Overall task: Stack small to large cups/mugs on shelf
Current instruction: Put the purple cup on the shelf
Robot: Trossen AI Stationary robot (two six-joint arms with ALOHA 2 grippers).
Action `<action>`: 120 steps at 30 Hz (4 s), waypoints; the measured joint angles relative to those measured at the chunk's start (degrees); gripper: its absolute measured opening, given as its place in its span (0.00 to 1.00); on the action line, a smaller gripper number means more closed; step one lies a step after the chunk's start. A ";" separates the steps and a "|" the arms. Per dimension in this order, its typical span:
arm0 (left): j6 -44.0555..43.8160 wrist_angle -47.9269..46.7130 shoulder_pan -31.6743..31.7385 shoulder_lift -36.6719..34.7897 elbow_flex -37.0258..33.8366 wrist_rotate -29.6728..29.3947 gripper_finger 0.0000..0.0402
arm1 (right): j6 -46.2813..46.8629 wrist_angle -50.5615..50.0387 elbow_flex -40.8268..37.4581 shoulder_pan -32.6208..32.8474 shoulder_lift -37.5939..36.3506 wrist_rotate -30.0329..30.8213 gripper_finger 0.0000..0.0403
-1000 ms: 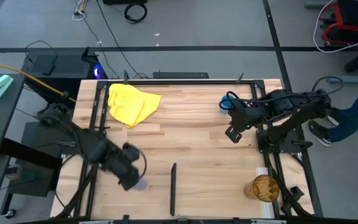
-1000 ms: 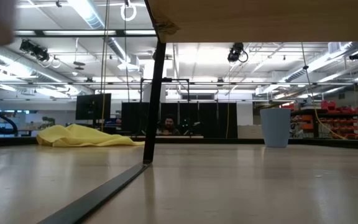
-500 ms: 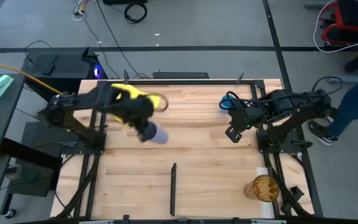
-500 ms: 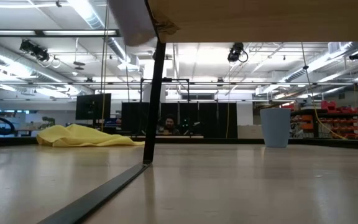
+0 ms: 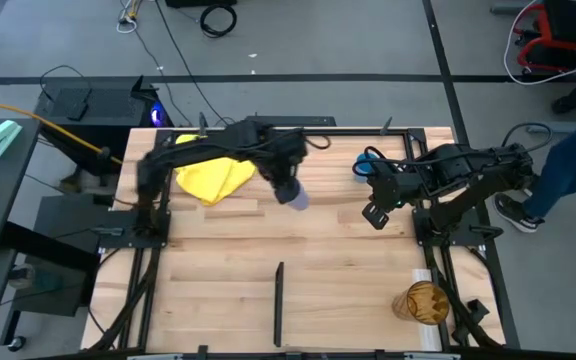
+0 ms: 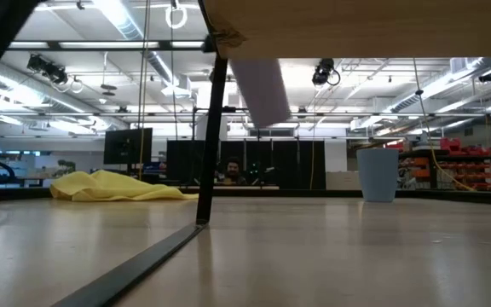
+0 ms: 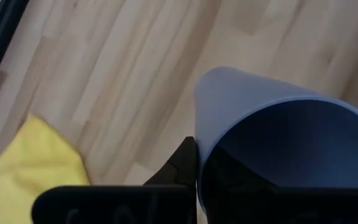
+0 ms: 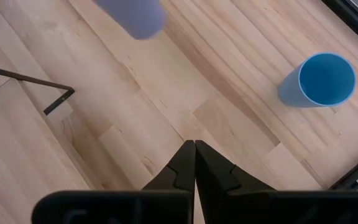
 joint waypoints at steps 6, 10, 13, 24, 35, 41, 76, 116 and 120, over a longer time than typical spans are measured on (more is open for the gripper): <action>3.51 -2.94 0.48 10.08 9.27 0.02 0.03 | 0.02 0.00 0.00 0.00 0.00 0.02 0.04; 5.33 -3.81 0.11 14.06 10.33 2.36 0.03 | 0.02 0.00 0.00 0.00 0.00 0.00 0.04; 5.98 -4.59 -0.03 15.62 9.65 3.41 0.03 | 0.02 0.00 0.00 0.00 0.00 0.00 0.04; 5.71 -3.70 -0.28 16.93 9.60 1.78 0.03 | -0.02 0.02 0.00 0.00 0.00 0.00 0.04; 5.50 -3.14 -0.21 18.38 9.67 0.98 0.02 | -0.04 0.02 0.00 0.00 0.10 0.00 0.04; 5.53 -3.50 -0.67 20.16 9.50 1.00 0.03 | -0.02 0.00 0.02 0.00 0.46 0.00 0.04; 5.34 2.42 -1.76 20.04 9.98 8.66 0.29 | 1.99 0.03 0.00 0.00 0.66 0.00 0.04; 1.56 6.93 -2.47 17.33 11.05 15.03 0.38 | 3.06 0.33 0.00 0.00 0.61 0.00 0.12; 1.84 4.76 -0.72 15.43 11.05 15.03 0.39 | 3.06 0.92 -0.02 0.00 0.61 0.00 0.12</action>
